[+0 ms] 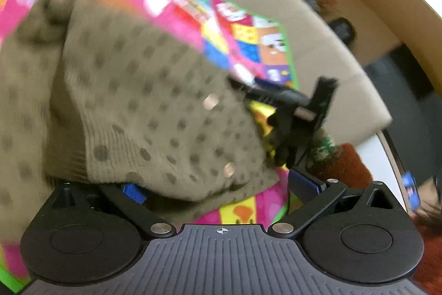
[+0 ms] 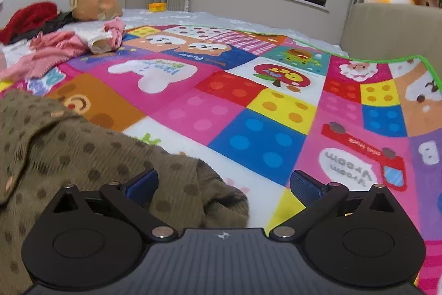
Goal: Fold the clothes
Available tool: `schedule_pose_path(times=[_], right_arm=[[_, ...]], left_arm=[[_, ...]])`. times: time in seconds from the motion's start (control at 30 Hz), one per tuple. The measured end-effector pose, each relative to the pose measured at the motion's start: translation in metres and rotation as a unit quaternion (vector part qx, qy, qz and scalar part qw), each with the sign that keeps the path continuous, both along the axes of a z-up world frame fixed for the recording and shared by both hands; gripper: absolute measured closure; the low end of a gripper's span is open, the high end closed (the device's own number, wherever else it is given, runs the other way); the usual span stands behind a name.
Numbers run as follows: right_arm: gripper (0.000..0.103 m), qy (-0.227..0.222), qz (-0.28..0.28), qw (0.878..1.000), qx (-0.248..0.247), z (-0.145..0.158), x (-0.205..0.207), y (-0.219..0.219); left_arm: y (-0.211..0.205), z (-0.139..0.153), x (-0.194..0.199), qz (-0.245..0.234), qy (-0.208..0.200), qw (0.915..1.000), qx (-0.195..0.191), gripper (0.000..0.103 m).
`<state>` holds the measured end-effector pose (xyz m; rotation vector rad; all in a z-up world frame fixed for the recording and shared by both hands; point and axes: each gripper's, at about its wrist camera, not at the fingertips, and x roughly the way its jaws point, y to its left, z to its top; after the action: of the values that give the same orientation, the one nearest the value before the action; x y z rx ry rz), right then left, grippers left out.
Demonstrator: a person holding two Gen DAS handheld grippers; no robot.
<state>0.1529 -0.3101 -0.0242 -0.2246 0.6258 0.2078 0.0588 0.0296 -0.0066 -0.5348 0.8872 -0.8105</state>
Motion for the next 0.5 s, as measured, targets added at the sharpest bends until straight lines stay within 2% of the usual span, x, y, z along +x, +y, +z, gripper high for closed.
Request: schedule_pose_path(times=[0.13, 0.23, 0.33, 0.4, 0.5], right_arm=[[0.001, -0.003, -0.003, 1.0, 0.007, 0.011, -0.011, -0.012], [0.001, -0.004, 0.001, 0.999, 0.039, 0.023, -0.018, -0.021], [0.002, 0.002, 0.017, 0.997, 0.079, 0.036, -0.022, -0.024], [0.003, 0.013, 0.024, 0.994, 0.108, 0.042, -0.025, -0.027], [0.003, 0.017, 0.02, 0.992, 0.123, 0.044, -0.034, -0.03]], left_arm=[[0.021, 0.034, 0.012, 0.025, -0.07, 0.9964, 0.041, 0.0], [0.037, 0.036, 0.034, 0.063, -0.079, 0.9927, 0.066, 0.0], [0.049, 0.033, 0.054, 0.085, -0.066, 0.9922, 0.063, 0.0], [0.058, 0.039, 0.059, 0.098, -0.079, 0.9909, 0.046, 0.0], [0.082, 0.052, 0.056, 0.126, -0.107, 0.9861, 0.018, 0.0]])
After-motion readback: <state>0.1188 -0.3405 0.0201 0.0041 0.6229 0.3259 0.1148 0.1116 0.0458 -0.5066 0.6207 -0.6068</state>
